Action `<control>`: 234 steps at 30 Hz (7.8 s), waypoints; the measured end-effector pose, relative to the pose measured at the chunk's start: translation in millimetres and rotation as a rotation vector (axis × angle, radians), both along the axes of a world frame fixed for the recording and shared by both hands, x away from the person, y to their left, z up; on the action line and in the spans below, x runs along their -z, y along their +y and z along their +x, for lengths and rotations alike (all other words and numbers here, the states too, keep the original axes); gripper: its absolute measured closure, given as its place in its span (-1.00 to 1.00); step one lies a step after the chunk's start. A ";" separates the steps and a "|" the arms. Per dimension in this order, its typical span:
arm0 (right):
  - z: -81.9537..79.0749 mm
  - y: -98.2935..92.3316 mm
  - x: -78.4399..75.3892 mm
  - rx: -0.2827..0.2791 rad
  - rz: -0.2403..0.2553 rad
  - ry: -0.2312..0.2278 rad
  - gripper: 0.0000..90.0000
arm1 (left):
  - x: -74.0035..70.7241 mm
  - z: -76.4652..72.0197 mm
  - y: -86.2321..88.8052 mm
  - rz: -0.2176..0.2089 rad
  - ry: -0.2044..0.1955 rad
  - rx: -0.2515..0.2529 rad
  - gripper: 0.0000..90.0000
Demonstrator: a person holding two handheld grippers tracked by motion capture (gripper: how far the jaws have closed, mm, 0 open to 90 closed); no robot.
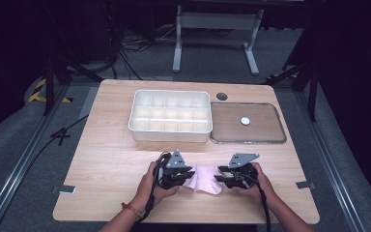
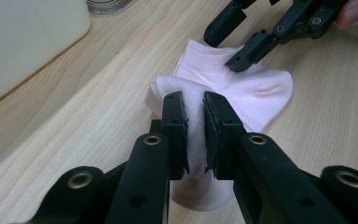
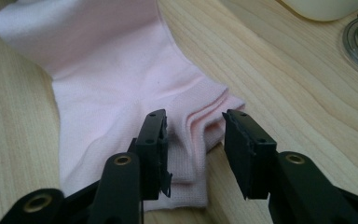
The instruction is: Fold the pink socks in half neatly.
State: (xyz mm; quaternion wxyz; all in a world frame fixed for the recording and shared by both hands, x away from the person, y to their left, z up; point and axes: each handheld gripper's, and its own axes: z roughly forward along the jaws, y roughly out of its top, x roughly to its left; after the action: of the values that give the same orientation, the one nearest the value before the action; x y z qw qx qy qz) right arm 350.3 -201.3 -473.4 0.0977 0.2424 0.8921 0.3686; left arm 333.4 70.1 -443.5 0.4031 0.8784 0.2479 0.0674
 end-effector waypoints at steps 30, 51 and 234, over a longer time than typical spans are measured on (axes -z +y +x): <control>2.4 -7.9 -0.5 0.008 0.008 0.016 0.37 | -5.5 12.1 -38.9 0.056 0.001 0.067 0.76; 2.1 -12.5 -3.0 0.014 -0.010 0.035 0.49 | 1.8 12.9 -66.4 0.074 0.001 0.075 0.66; -1.3 -14.3 -3.9 0.040 0.002 -0.003 0.53 | 28.4 4.6 -75.7 -0.052 0.065 0.052 0.74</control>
State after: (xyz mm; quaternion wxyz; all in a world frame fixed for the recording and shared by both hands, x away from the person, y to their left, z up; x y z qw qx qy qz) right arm 349.0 -215.6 -469.5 0.1062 0.2598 0.8866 0.3677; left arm 338.0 -5.6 -471.9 0.4191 0.8755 0.2397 0.0219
